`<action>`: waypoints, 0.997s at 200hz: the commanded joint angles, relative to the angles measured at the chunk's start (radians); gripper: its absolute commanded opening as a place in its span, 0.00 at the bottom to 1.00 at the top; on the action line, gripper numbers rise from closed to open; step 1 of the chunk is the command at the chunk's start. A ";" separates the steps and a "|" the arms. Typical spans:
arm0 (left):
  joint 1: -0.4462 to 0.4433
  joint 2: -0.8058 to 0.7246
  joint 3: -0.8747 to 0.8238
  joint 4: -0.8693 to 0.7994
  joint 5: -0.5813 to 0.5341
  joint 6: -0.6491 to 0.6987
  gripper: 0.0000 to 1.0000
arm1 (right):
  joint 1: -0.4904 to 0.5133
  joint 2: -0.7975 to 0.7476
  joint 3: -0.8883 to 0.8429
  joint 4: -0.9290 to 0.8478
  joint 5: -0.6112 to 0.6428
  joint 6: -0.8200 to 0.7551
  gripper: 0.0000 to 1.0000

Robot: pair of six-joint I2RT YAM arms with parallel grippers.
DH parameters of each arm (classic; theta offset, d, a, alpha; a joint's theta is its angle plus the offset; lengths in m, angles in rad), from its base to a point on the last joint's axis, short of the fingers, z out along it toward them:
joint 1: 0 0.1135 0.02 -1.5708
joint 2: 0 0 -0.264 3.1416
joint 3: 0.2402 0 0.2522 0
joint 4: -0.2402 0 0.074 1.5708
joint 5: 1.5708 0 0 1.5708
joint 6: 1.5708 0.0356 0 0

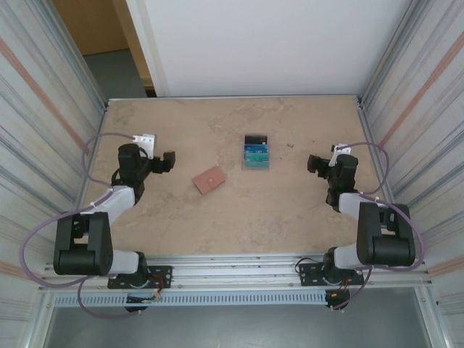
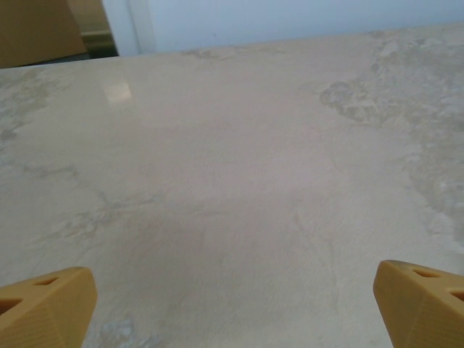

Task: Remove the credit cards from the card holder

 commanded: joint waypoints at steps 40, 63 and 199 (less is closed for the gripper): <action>-0.221 0.055 0.218 -0.448 -0.006 0.099 0.99 | 0.010 -0.261 0.084 -0.335 0.070 0.119 0.99; -0.310 0.116 0.297 -0.599 0.015 0.180 0.99 | 0.027 -0.357 0.115 -0.470 0.101 0.148 0.99; -0.453 0.427 0.565 -0.975 -0.064 0.309 0.99 | 0.137 -0.591 0.174 -0.764 0.250 0.201 0.99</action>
